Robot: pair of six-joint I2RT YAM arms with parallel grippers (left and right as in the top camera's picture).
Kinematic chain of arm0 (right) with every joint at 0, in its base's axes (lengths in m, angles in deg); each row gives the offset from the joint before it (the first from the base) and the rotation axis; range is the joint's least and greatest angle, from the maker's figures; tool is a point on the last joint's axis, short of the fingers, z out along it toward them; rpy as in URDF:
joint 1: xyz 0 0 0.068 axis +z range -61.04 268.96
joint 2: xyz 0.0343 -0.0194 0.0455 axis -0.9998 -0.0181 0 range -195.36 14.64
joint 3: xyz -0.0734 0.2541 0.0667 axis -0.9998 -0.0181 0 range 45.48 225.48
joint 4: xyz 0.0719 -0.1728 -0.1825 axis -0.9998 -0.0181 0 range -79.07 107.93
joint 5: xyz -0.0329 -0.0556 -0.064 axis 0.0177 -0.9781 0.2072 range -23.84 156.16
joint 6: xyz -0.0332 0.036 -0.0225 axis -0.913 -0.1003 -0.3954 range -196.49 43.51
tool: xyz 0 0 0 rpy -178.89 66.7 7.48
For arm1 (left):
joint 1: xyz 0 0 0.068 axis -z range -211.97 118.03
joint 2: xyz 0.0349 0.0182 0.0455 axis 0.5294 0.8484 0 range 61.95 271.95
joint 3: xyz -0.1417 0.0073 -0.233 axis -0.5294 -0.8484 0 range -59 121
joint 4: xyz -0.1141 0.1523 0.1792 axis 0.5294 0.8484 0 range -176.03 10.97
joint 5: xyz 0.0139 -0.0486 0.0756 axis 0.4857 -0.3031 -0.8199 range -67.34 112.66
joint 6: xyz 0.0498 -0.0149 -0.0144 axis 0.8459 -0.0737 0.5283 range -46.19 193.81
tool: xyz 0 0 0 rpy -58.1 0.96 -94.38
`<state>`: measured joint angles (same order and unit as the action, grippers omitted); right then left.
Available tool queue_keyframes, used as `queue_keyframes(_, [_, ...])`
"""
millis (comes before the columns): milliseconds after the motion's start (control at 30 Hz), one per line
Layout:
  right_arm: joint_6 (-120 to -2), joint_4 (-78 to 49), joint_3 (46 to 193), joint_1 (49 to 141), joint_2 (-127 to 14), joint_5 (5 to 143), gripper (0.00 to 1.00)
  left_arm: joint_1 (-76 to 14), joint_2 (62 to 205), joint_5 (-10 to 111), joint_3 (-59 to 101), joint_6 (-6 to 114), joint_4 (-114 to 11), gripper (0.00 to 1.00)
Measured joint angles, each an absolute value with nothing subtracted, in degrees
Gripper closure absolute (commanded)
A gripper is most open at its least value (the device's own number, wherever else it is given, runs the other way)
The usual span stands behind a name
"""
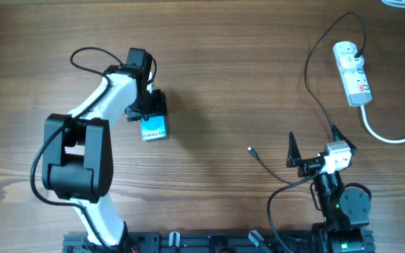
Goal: Plug charger to phone and switch on socket
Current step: 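Lift the phone with the left gripper and tilt it upright, then reach the right gripper toward the phone held by the left gripper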
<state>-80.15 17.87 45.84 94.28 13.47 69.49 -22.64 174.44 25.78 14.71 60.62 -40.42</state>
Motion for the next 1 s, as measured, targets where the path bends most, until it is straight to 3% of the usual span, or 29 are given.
queue_keyframes(1000, [-79.6,20.7,45.8,94.3,13.5,70.9,0.0,-22.6,174.4,25.8,14.7,60.6,-40.6,0.36])
